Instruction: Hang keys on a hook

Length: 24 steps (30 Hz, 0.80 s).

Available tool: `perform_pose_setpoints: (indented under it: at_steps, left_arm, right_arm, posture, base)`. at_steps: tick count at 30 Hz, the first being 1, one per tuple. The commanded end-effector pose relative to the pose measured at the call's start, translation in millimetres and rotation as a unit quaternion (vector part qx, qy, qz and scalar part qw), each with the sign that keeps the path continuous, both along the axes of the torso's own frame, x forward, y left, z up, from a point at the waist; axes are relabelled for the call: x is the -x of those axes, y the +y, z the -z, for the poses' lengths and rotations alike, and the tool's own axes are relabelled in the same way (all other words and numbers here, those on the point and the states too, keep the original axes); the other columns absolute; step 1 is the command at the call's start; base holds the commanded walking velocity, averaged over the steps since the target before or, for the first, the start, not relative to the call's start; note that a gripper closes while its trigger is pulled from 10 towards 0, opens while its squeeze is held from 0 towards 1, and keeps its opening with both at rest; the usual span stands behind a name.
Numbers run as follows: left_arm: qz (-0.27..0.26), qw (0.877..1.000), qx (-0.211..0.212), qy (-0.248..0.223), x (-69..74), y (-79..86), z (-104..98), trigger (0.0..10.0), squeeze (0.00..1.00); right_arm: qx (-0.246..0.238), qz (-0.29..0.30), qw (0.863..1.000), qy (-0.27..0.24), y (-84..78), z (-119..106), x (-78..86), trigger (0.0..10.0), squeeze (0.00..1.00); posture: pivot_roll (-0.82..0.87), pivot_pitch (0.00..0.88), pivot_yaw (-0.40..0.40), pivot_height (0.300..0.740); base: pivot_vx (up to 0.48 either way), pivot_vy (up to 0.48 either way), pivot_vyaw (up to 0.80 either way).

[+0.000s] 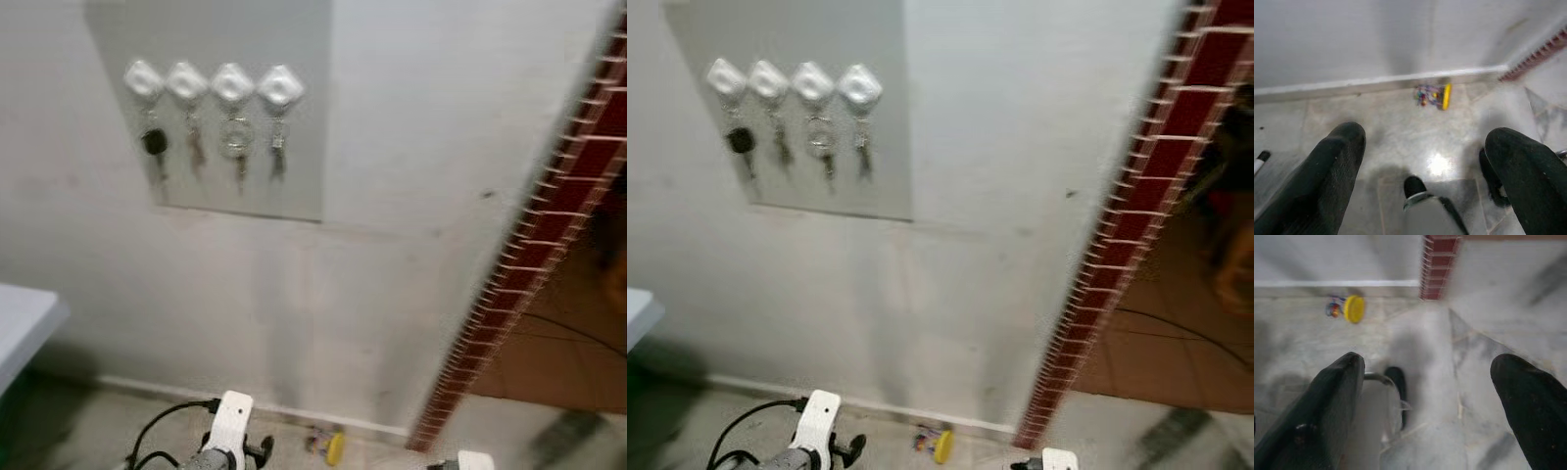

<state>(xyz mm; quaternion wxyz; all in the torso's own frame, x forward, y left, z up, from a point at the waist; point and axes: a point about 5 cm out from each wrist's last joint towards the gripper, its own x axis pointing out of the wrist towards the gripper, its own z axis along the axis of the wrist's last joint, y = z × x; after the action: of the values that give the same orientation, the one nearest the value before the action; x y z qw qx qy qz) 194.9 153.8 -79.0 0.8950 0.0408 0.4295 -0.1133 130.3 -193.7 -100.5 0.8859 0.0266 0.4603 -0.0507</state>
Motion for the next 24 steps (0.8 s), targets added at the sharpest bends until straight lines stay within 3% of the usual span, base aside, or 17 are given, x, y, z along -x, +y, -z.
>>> perform_pose_setpoints:
  at_steps: [1, 11, 24]
  left_arm:
    - [-0.007, 1.000, -0.007, -0.001, -2.0, 6.1, -1.1, 10.0, 0.00]
    - [-0.004, 1.000, -0.008, 0.000, -1.4, 6.3, -0.8, 10.0, 0.00]
    - [-0.011, 1.000, -0.011, 0.005, 0.4, 7.6, 0.3, 10.0, 0.00]
  right_arm:
    - [-0.010, 0.001, 1.000, 0.006, 6.2, 1.5, 0.9, 10.0, 0.00]
    - [-0.009, 0.000, 1.000, 0.005, 6.4, 1.4, 0.7, 10.0, 0.00]
    - [0.005, -0.001, 1.000, 0.020, 5.7, 2.7, 2.7, 10.0, 0.00]
  posture:
    - [-0.06, 0.000, 0.032, 0.740]
    - [-0.06, 0.000, 0.033, 0.740]
    - [-0.06, 0.000, 0.033, 0.740]
  base:
    - [0.000, 0.000, -0.57]
    - [0.000, 0.000, -0.57]
    - [0.000, 0.000, 0.00]
